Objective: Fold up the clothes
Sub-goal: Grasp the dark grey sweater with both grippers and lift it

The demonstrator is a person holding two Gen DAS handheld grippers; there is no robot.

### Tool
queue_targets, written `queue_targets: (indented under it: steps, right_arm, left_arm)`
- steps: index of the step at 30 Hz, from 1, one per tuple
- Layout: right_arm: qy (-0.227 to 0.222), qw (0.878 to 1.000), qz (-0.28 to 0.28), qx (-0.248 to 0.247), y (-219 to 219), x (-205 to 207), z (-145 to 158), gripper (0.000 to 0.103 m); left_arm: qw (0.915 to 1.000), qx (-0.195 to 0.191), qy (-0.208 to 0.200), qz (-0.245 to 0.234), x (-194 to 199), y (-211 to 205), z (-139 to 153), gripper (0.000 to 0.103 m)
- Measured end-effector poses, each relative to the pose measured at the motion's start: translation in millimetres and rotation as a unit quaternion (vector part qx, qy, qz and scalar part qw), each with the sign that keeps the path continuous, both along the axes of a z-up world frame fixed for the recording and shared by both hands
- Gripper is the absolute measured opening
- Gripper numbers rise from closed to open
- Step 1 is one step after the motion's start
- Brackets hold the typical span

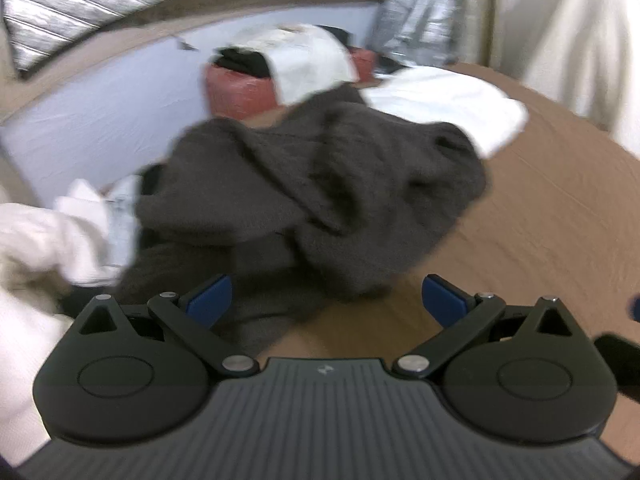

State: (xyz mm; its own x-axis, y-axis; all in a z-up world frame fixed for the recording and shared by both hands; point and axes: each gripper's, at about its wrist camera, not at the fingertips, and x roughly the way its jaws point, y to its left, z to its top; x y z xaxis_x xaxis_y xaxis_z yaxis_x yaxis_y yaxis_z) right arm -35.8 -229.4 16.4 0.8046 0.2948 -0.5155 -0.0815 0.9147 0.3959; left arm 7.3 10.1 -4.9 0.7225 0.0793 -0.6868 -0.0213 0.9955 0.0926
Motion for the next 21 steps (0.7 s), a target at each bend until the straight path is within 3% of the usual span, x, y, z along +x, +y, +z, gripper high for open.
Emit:
queue_targets:
  steps: [3, 7, 10, 13, 16, 21]
  right_arm:
    - [-0.006, 0.998, 0.015, 0.057, -8.7, 5.9, -9.7, 0.103]
    - [0.029, 0.989, 0.023, 0.146, -20.5, 33.2, -38.0, 0.103]
    - [0.058, 0.982, 0.027, 0.176, -24.1, 60.0, -57.1, 0.103]
    - [0.070, 0.979, 0.027, 0.189, -28.7, 95.6, -70.1, 0.101]
    - [0.068, 0.978, 0.010, 0.196, -31.9, 131.0, -80.4, 0.094]
    - [0.087, 0.972, -0.040, 0.216, -34.0, 181.6, -110.7, 0.094]
  left_arm:
    - [0.9989, 0.034, -0.019, 0.028, 5.4, 2.6, -3.7, 0.103]
    - [0.9961, 0.008, -0.034, 0.081, 23.4, 32.0, -7.5, 0.103]
    - [0.9898, -0.022, -0.038, 0.136, 41.6, 65.4, -8.0, 0.103]
    - [0.9803, -0.087, -0.008, 0.177, 74.3, 96.8, -17.7, 0.103]
    - [0.9719, -0.146, 0.068, 0.171, 118.2, 104.4, -32.6, 0.103]
    - [0.9734, -0.097, 0.086, 0.189, 170.5, 74.1, -48.8, 0.103]
